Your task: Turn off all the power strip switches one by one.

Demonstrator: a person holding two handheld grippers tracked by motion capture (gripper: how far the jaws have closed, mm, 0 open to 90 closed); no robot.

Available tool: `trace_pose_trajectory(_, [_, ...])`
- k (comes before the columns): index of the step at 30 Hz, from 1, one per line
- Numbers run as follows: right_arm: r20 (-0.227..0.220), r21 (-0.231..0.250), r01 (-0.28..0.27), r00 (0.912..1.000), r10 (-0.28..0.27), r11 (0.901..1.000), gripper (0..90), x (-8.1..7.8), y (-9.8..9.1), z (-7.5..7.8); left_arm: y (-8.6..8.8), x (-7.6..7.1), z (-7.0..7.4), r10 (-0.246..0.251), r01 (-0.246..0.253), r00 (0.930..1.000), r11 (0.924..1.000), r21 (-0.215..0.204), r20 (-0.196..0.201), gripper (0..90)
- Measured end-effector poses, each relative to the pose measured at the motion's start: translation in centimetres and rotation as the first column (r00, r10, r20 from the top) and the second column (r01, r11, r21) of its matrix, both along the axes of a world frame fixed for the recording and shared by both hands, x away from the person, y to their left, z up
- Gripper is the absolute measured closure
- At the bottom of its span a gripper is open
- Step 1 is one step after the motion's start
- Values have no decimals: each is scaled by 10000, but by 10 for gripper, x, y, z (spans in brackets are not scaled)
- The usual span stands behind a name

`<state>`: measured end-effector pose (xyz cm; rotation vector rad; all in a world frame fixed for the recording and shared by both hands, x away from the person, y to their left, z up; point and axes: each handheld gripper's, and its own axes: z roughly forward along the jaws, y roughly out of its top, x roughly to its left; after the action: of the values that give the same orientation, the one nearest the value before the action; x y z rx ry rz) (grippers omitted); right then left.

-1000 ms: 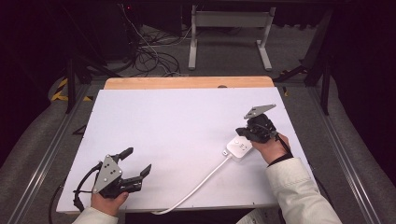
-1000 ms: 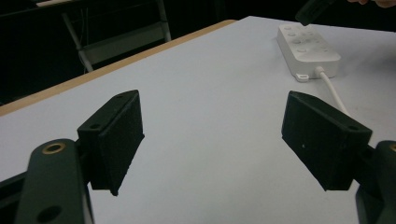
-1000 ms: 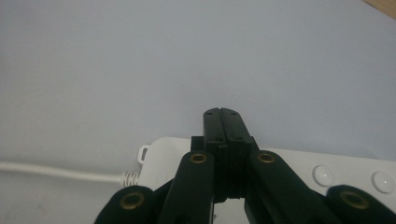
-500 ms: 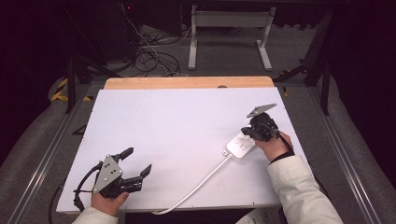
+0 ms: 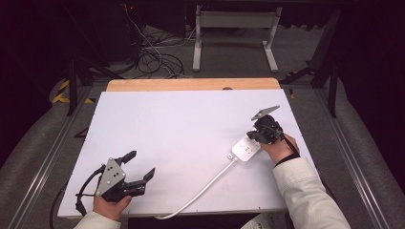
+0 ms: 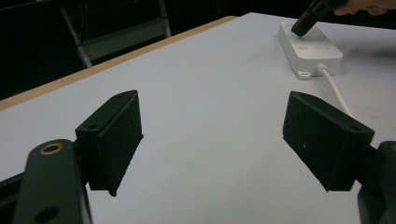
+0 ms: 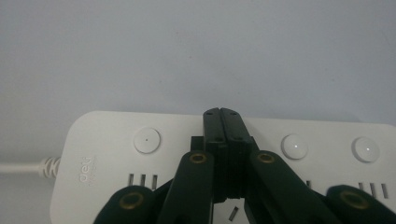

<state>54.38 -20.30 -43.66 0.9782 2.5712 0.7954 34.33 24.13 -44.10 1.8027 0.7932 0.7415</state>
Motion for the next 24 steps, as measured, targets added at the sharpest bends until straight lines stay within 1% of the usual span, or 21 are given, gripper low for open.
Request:
trace_pose_trajectory(2, [-51,-87,3,10000,-4,10000,900,1,0,-1,0,0,0,-4,4,10000,10000,0,-4,204])
trace_pose_trajectory(8, [-3,-208,13,10000,-13,9998,900,0,1,-3,0,0,0,16,-16,10000,10000,0,-7,202])
trace_pose_trajectory(12, [-47,-204,29,10000,-30,9998,900,1,1,-4,0,0,0,25,-25,10000,10000,3,19,201])
trace_pose_trajectory(14, [15,-263,15,10000,-15,9997,900,0,2,-4,0,0,0,26,-26,10000,10000,-11,11,201])
trace_pose_trajectory(15, [210,-453,-19,9998,29,9990,900,-2,4,-4,0,0,0,24,-24,10000,10000,11,45,200])
trace_pose_trajectory(16, [225,-482,-38,9997,49,9988,900,-2,5,-4,0,0,0,26,-26,10000,10000,11,43,199])
trace_pose_trajectory(18, [226,-478,-27,9997,37,9989,900,-2,5,-4,0,0,0,14,-14,10000,10000,-13,11,199])
trace_pose_trajectory(19, [117,-358,25,9999,-21,9994,900,-1,3,-4,0,0,0,18,-18,10000,10000,1,41,199])
trace_pose_trajectory(21, [65,-286,72,10000,-70,9996,900,-1,3,-5,0,-1,0,22,-22,10000,10000,-5,27,199])
trace_pose_trajectory(22, [104,-326,78,9999,-75,9994,900,-1,3,-5,-1,-1,0,20,-20,10000,10000,-59,-2,199])
trace_pose_trajectory(24, [119,-321,73,9999,-69,9995,900,-1,3,-5,0,-1,0,19,-19,10000,10000,2,26,199])
